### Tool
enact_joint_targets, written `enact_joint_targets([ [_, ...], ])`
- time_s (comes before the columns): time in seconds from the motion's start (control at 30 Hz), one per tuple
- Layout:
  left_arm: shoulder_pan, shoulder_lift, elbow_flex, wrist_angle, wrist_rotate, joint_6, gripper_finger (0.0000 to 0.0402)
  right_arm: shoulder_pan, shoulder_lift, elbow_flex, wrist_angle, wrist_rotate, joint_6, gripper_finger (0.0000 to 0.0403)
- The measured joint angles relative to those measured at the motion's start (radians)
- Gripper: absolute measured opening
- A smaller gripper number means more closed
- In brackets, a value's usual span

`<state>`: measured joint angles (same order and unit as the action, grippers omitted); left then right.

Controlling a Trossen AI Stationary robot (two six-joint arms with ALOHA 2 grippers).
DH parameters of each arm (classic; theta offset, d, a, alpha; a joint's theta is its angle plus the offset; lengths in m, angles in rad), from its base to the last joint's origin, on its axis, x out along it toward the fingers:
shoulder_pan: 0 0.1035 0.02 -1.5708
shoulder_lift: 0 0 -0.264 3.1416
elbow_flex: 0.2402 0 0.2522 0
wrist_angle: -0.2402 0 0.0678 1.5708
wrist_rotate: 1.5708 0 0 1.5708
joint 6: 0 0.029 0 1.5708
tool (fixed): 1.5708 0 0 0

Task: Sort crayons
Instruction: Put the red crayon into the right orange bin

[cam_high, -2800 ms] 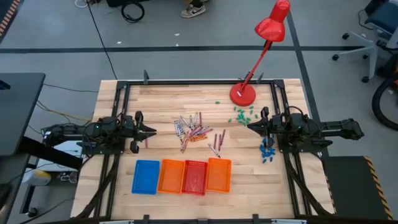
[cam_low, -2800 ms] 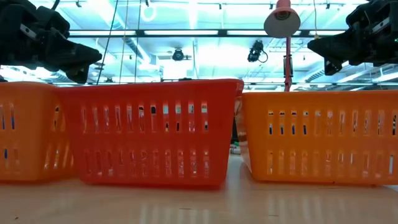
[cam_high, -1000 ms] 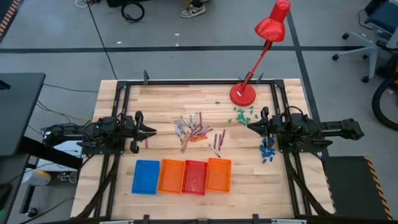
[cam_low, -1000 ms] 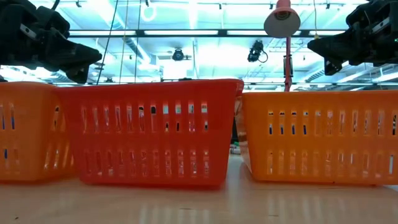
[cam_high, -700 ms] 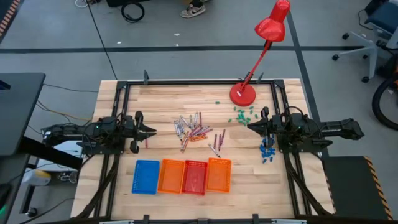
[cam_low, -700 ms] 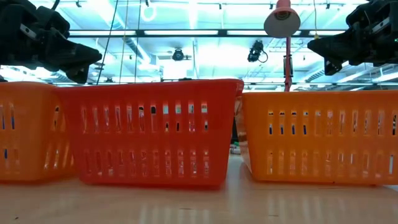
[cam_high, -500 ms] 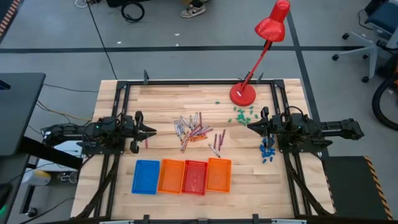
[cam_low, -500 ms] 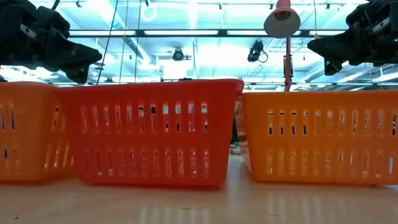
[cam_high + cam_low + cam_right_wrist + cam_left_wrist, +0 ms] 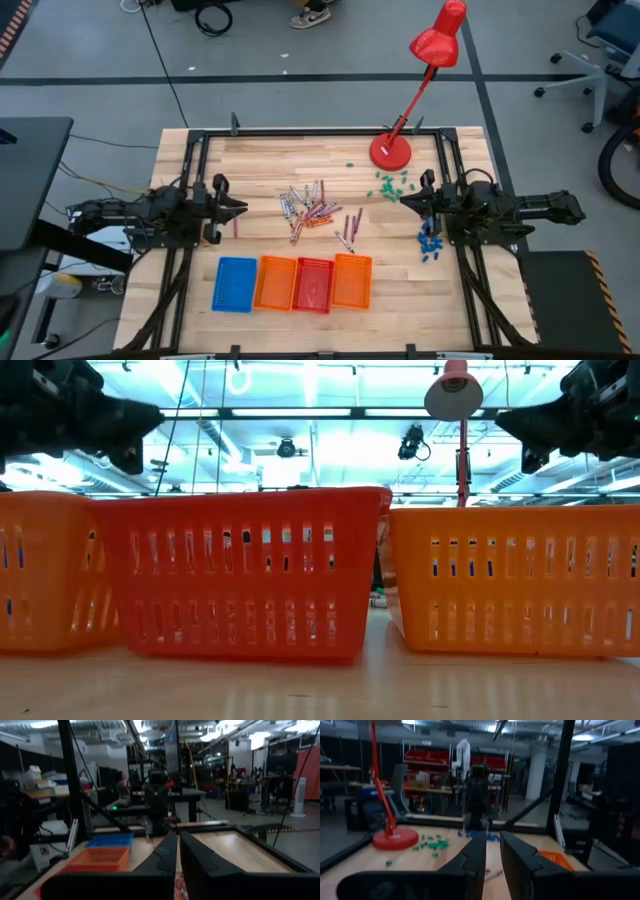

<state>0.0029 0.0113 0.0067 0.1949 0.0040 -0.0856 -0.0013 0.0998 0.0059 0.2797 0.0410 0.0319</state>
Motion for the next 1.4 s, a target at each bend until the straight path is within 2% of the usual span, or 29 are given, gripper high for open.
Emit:
enact_joint_targets([
  [0.4, 0.0, 0.001, 0.0, 0.04, 0.0, -0.014, 0.0068, 0.0, -0.001, 0.0, 0.215, -0.006, 0.075, 0.0029],
  [0.57, 0.0, 0.001, 0.0, 0.041, 0.0, -0.063, 0.0068, 0.0, 0.0, 0.0, 0.227, -0.007, 0.052, 0.0029],
  [0.77, 0.0, 0.002, 0.0, 0.041, -0.001, -0.079, 0.0068, 0.0, 0.0, 0.0, 0.226, 0.006, 0.148, 0.0029],
  [0.93, 0.0, 0.002, 0.0, 0.079, -0.118, -0.038, 0.0068, 0.0, 0.004, 0.0, 0.217, 0.049, 0.202, 0.0029],
  [1.03, 0.0, 0.02, 0.0, 0.077, -0.167, -0.06, 0.0068, 0.0, 0.038, 0.001, 0.221, 0.07, 0.209, 0.0029],
  [1.13, 0.0, 0.064, 0.0, 0.077, -0.168, -0.069, 0.0068, 0.0, 0.103, 0.013, 0.217, 0.116, 0.236, 0.0027],
  [1.4, 0.0, 0.238, 0.031, 0.069, -0.224, -0.083, 0.0068, 0.0, 0.354, 0.125, 0.221, 0.173, 0.239, 0.0025],
])
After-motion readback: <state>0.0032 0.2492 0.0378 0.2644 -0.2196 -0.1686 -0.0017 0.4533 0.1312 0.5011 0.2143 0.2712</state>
